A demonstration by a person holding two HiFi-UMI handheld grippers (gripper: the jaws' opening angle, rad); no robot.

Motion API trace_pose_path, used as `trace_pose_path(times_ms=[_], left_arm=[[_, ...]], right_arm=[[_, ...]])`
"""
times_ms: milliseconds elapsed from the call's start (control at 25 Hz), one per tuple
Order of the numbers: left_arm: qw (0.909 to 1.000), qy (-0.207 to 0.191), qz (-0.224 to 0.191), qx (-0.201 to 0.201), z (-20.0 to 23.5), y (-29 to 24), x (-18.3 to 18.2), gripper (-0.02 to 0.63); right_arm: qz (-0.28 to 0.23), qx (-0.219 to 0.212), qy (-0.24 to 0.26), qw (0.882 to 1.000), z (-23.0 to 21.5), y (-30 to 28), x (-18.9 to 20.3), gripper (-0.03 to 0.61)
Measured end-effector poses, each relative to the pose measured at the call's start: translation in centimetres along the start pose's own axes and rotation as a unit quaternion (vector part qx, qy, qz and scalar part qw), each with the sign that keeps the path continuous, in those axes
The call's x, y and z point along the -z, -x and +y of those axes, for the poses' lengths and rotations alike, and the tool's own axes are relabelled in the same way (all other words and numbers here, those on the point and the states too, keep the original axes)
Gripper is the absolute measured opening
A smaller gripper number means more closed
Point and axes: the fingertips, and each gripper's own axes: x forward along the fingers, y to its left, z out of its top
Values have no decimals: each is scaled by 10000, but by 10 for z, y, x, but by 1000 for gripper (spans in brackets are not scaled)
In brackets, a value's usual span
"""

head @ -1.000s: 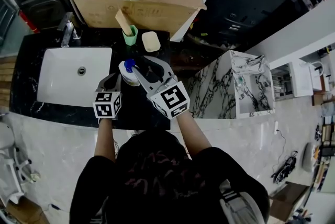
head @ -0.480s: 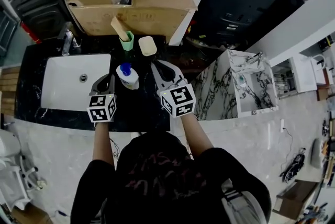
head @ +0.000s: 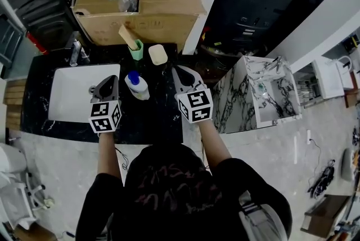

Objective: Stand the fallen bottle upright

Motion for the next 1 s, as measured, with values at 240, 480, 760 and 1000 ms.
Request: trace_pose_path(times_ms=[240,480,760,1000], left_arm=[[9996,-58,-272,-49,0,13,-33,15],[9992,-123,-377,-11,-7,22,-40,15],[9991,-116,-369,143,-10,44,-32,15],[9989,-116,-400,218,-7,60,-27,15]], right_arm=[[-86,168,99,9998,-16,10,-13,14],[-128,333,137,9993,-21,22,-17,14],[-91,498,111,9987,-8,39,-15,14],[-98,666,128,9977,5,53,-15,14]])
